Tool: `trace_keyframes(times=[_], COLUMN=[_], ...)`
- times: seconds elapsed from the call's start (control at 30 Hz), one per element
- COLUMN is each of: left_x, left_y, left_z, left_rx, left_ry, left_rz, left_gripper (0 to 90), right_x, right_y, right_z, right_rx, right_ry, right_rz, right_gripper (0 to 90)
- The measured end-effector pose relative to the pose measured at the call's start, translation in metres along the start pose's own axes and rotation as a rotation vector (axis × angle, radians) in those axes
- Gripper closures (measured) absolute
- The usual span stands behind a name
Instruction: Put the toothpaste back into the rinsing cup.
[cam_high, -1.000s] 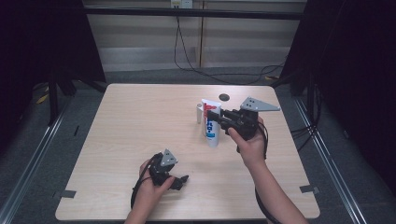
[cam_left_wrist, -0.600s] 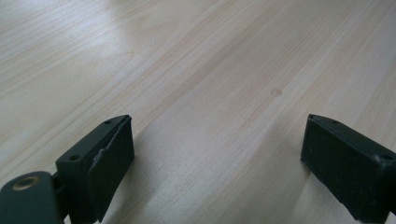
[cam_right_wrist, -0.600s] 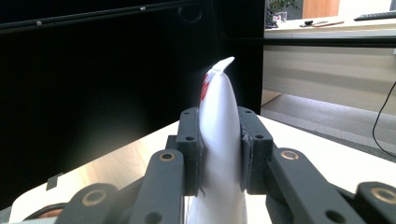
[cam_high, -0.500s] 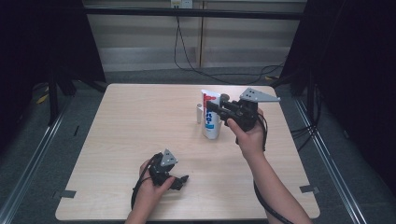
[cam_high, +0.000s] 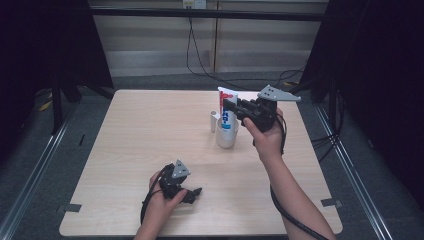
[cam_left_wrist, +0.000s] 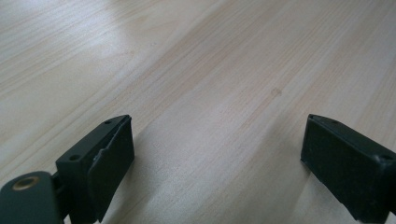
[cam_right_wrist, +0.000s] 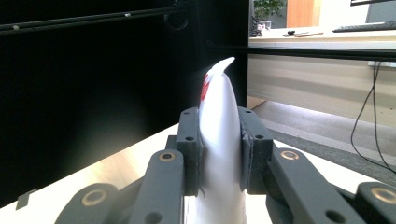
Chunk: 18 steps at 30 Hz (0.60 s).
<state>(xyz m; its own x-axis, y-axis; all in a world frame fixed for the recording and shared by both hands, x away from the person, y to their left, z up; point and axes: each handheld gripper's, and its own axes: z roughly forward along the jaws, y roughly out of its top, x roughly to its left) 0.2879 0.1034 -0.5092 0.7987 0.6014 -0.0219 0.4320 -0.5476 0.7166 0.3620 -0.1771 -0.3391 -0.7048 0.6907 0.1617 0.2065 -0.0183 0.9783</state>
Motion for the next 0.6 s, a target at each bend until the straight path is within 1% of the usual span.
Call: trace_keyframes(times=[0.07,0.2,0.3,0.33,0.37,0.6], left_x=[0.0,0.0,0.0,0.0,0.0,0.0], left_y=[0.0,0.0,0.0,0.0,0.0,0.0], left_z=[0.0,0.0,0.0,0.0,0.0,0.0], left_rx=[0.0,0.0,0.0,0.0,0.0,0.002], left_ry=[0.0,0.003,0.002,0.002,0.003,0.003], left_rz=[0.0,0.004,0.004,0.004,0.004,0.004], left_gripper=[9.3,9.3,9.3,9.3,9.4,9.3], right_x=[-0.004,-0.007,-0.011,-0.012,-0.014,-0.018], right_y=[0.001,0.002,0.003,0.003,0.003,0.001], right_z=[0.002,0.004,0.006,0.007,0.008,0.013], right_rx=[0.003,0.009,0.008,0.005,0.005,0.007], right_ry=[-0.013,-0.027,-0.038,-0.041,-0.052,-0.074], right_rz=[-0.002,-0.01,-0.004,-0.009,-0.013,-0.011], right_gripper=[73.5,73.5,73.5,73.5,73.5,73.4])
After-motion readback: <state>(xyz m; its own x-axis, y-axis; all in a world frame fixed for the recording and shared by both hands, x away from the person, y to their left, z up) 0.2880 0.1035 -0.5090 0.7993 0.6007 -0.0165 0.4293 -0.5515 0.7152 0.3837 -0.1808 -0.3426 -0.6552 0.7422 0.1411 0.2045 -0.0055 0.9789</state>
